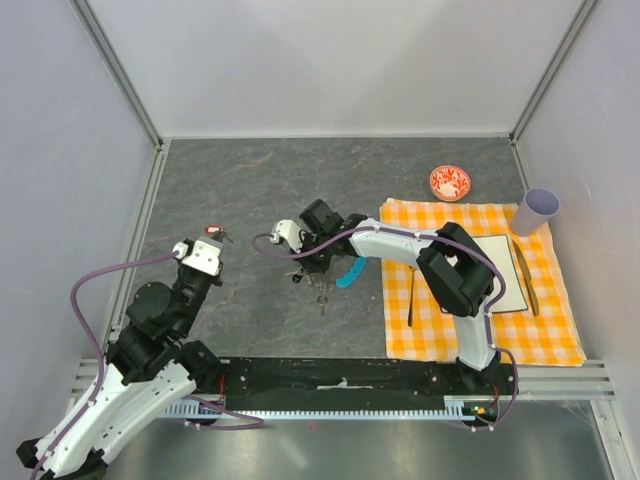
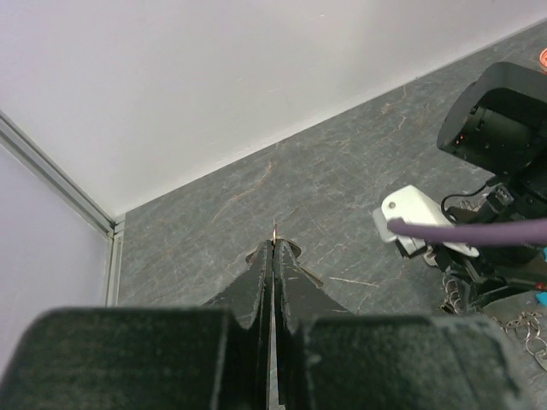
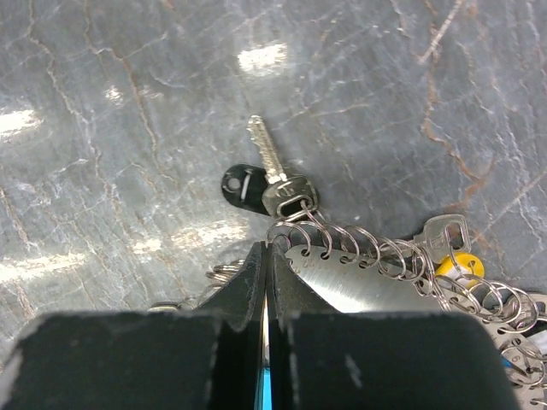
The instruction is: Put the keys on the keyring
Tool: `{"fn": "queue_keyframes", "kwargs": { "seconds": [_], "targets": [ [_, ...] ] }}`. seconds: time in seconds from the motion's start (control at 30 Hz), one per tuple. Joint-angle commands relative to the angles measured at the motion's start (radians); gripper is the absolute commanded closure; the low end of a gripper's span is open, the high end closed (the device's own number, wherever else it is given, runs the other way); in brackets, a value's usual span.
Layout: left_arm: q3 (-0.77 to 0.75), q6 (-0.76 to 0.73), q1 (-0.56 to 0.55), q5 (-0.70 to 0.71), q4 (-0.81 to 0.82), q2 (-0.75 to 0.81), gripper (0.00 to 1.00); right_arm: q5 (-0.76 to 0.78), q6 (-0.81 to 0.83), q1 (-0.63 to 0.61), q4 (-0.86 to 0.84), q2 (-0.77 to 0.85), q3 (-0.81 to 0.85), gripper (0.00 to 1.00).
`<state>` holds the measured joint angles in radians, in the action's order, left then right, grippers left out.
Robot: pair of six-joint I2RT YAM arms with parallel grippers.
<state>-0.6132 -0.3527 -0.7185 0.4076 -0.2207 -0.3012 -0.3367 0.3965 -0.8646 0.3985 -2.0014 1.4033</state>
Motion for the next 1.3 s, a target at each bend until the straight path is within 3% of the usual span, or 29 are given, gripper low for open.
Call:
{"fn": "queue_keyframes", "kwargs": {
  "seconds": [0.0,0.43,0.67,0.93,1.13,1.2,1.27],
  "targets": [
    [0.006,0.035,0.005,-0.018,0.050,-0.007,0.98,-0.064,-0.085,0.036,-0.070,-0.013,0.002,1.00],
    [0.006,0.037,0.007,-0.027,0.050,-0.007,0.98,-0.061,-0.197,0.130,-0.171,0.015,-0.079,0.94],
    [0.006,0.037,0.010,-0.030,0.050,-0.010,0.98,-0.039,-0.222,0.134,-0.211,0.047,-0.096,1.00],
    [0.004,0.040,0.014,-0.044,0.050,-0.006,0.98,-0.218,-0.320,0.130,-0.239,0.088,-0.122,1.00],
    [0.004,0.046,0.016,-0.050,0.050,-0.004,0.98,-0.433,-0.393,0.056,-0.265,0.121,-0.171,1.00],
    [0.003,0.047,0.017,-0.053,0.050,-0.006,0.98,-0.443,-0.421,0.050,-0.270,0.118,-0.185,1.00],
    [0.003,0.049,0.017,-0.056,0.049,-0.004,0.98,-0.351,-0.420,0.056,-0.267,0.118,-0.196,1.00]
  ]
}}
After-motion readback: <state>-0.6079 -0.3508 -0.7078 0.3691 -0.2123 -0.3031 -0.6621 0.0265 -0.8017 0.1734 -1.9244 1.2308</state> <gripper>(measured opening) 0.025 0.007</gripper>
